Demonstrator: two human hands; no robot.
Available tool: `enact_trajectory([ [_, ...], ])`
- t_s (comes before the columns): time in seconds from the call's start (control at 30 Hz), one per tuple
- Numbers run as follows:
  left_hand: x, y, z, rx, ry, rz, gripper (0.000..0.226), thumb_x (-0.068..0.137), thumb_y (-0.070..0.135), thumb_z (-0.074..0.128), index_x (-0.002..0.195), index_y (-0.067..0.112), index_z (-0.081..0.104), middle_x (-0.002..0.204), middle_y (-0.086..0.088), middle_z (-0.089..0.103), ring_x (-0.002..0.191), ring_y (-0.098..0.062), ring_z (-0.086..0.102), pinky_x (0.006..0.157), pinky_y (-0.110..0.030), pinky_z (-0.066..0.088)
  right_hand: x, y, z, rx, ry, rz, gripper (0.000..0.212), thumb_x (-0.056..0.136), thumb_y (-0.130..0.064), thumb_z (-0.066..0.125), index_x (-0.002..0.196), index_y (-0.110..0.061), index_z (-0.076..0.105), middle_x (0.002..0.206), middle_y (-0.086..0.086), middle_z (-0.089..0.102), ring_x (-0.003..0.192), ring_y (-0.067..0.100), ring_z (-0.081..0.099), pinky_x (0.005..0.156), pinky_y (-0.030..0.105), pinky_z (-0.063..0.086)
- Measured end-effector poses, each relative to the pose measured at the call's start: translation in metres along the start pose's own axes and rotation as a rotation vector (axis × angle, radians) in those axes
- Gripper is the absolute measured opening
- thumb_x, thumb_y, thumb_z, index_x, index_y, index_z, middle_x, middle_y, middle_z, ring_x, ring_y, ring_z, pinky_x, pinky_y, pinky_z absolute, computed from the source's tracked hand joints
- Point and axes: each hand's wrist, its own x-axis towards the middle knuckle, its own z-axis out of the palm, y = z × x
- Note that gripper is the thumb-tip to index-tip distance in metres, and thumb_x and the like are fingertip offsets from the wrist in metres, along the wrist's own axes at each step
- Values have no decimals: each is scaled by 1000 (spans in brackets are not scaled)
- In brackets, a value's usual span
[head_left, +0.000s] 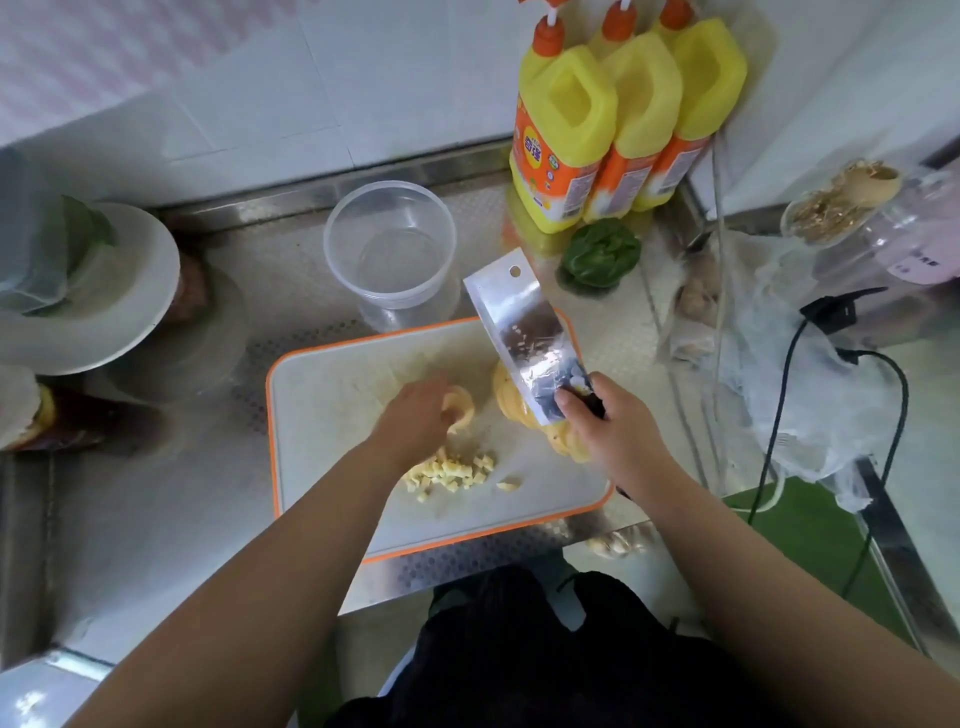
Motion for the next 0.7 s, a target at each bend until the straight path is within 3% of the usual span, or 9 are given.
enact_trajectory([
  [0.07,-11,-12,-9,-172,88,-106,36,100,22,53,135,14,50,129,-11,57,111,-30,54,87,-37,46,8,-8,-5,-49,-143,-35,24,95,-32,55,82,-12,50,71,5,57,68,22,52,64,34,41],
  [0.13,-22,-27,-17,-330,196,-203,32,101,18,50,132,10,52,126,-13,58,109,-31,54,87,-33,42,12,-13,-3,-237,-287,-90,23,98,-32,49,85,-14,43,72,-2,51,70,20,48,60,32,35],
  [0.23,-37,-54,-25,-515,388,-370,30,101,13,50,129,5,55,121,-16,61,111,-34,55,87,-32,39,16,-14,10,-495,-440,-162,34,98,-34,48,72,-19,32,67,-4,39,63,17,41,60,32,26],
  [0.33,-51,-73,-33,-598,542,-519,32,99,14,51,130,6,57,120,-17,63,110,-36,57,86,-33,41,21,-18,22,-673,-516,-308,42,95,-32,53,64,-23,26,67,-6,33,68,19,39,54,31,22],
  [0.5,-61,-79,-41,-633,583,-547,30,99,13,51,127,3,56,118,-19,62,105,-35,56,81,-29,37,31,-37,35,-860,-692,-508,33,87,-28,60,66,-20,36,71,-4,40,75,22,44,62,34,28],
  [0.7,-66,-70,-40,-667,570,-483,27,100,12,52,126,10,58,107,-5,59,93,-21,51,79,-27,37,36,-34,49,-1103,-857,-799,16,89,-22,61,85,-20,46,91,-1,43,90,19,39,78,34,31],
])
